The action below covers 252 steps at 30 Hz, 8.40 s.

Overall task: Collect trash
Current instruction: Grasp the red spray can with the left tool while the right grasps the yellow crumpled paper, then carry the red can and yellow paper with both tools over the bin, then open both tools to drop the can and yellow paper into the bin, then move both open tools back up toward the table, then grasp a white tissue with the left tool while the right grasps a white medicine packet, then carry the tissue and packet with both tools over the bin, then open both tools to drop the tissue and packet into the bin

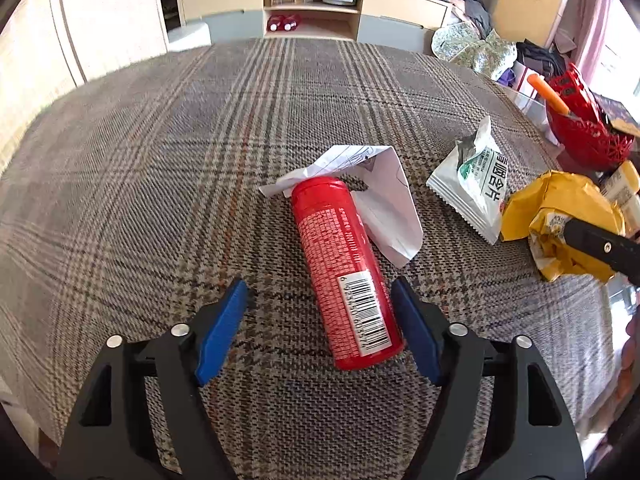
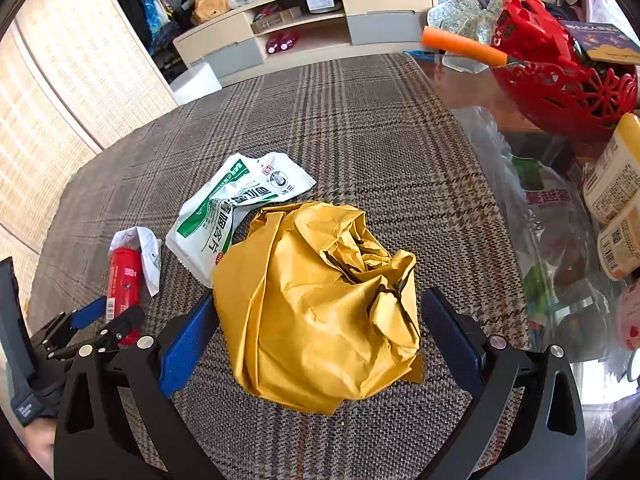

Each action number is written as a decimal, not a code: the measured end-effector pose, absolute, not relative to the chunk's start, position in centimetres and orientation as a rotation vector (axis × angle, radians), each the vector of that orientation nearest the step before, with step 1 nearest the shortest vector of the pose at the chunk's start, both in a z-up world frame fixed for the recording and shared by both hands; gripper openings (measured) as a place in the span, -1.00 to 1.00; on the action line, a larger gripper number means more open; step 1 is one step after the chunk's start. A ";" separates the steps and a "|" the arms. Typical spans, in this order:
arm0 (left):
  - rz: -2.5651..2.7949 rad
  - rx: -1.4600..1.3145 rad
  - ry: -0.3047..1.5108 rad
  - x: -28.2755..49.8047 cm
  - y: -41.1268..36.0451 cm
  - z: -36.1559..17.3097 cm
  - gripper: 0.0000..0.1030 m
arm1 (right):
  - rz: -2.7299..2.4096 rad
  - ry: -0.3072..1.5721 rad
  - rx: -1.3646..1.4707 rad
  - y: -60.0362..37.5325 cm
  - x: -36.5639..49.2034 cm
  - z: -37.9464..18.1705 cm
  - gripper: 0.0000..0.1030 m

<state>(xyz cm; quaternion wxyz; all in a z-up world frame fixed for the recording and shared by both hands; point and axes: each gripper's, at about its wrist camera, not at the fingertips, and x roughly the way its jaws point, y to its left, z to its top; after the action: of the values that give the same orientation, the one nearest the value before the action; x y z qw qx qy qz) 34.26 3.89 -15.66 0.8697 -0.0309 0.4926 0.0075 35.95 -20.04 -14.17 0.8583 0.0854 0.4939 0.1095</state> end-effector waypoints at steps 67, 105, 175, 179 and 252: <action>-0.229 -0.139 1.210 4.9 -3.1 -28.9 -0.38 | 0.288 1.195 0.174 -18.8 7.9 -25.8 0.38; -0.189 -0.111 1.008 5.4 0.3 -18.2 0.84 | 0.240 1.055 0.114 -22.3 8.0 -17.7 0.93; -0.161 -0.003 0.916 34.9 2.1 -10.1 -0.94 | 0.239 1.000 0.164 -15.1 38.3 -9.0 -0.88; -0.166 -0.016 0.876 31.4 1.9 -6.4 -0.94 | 0.245 0.961 0.161 -15.6 35.0 -5.9 -0.88; -0.310 -0.169 1.228 6.9 -2.8 -28.8 -0.02 | 0.372 1.271 0.325 -18.1 10.7 -27.4 0.20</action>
<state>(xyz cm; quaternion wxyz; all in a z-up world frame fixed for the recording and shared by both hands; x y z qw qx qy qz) 6.91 -2.77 -28.77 0.8028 -0.0790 0.5730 -0.1447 10.67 -18.06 -27.41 0.7764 0.1504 0.5874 0.1719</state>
